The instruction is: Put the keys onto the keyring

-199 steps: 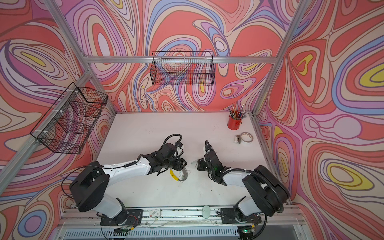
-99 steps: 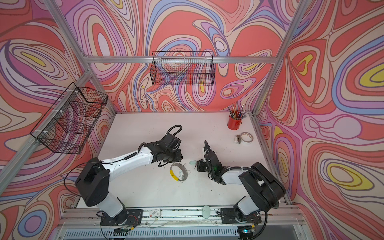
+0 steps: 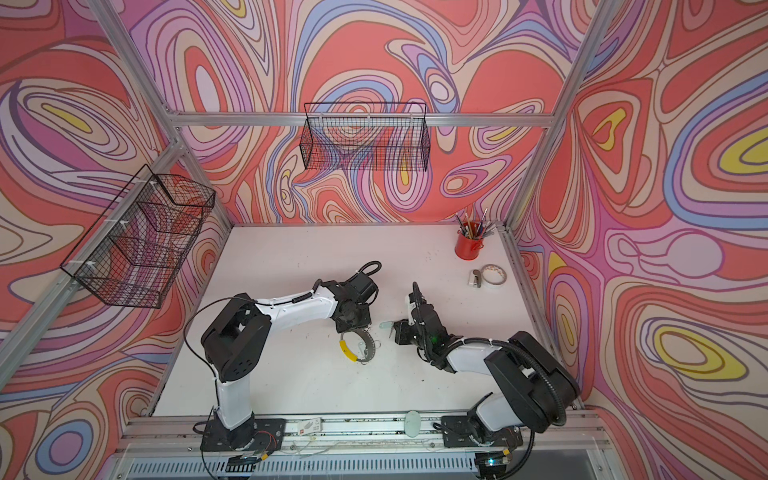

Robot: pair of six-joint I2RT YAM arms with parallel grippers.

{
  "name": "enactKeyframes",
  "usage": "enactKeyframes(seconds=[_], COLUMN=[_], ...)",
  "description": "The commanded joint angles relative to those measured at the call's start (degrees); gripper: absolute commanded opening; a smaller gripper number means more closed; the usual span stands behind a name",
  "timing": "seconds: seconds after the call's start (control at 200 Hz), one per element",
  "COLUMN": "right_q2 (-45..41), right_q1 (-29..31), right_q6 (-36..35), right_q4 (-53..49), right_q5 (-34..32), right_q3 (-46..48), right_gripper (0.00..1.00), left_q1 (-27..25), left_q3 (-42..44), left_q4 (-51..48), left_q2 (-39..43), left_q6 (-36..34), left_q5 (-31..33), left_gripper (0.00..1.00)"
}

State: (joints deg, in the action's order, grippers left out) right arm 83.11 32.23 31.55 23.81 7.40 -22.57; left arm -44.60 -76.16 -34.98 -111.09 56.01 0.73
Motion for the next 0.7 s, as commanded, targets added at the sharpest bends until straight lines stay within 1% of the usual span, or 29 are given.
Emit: enactKeyframes(seconds=[0.0, 0.07, 0.351, 0.411, 0.551, 0.626, 0.661, 0.696], right_q2=[-1.02, -1.19, -1.56, -1.78, -1.89, -2.07, -2.02, -2.05], right_q1=[-0.35, -0.41, -0.38, -0.36, -0.44, -0.46, -0.41, -0.46], right_q6=[-0.48, -0.63, -1.1, -1.18, -1.14, -1.08, -1.19, -1.18], right_q4=[0.8, 0.8, 0.53, 0.53, 0.53, 0.44, 0.44, 0.36], right_q5=[0.23, 0.23, 0.43, 0.34, 0.25, 0.25, 0.26, 0.25], right_q3=[1.03, 1.11, 1.3, 1.44, 1.52, 1.48, 1.46, 1.43], right_gripper=[0.0, 0.0, 0.0, 0.0, 0.0, 0.0, 0.0, 0.0], left_q1=[-0.22, -0.36, -0.75, -0.74, -0.73, -0.74, -0.69, -0.71], left_q3=[-2.03, -2.7, -5.04, -5.01, -5.23, -5.18, -5.23, -5.46], left_q4=[-3.23, -3.63, -5.88, -5.99, -6.32, -6.07, -5.71, -5.54], left_q2=[-0.86, -1.44, -3.3, -3.35, -3.29, -3.27, -3.37, -3.57], left_q6=[2.44, 2.37, 1.45, 1.39, 0.96, 0.36, -0.24, -1.11], left_q5=[2.37, 2.47, 4.01, 4.08, 4.71, 4.71, 4.46, 3.72], left_gripper=[0.29, 0.26, 0.24, 0.2, 0.17, 0.11, 0.12, 0.17])
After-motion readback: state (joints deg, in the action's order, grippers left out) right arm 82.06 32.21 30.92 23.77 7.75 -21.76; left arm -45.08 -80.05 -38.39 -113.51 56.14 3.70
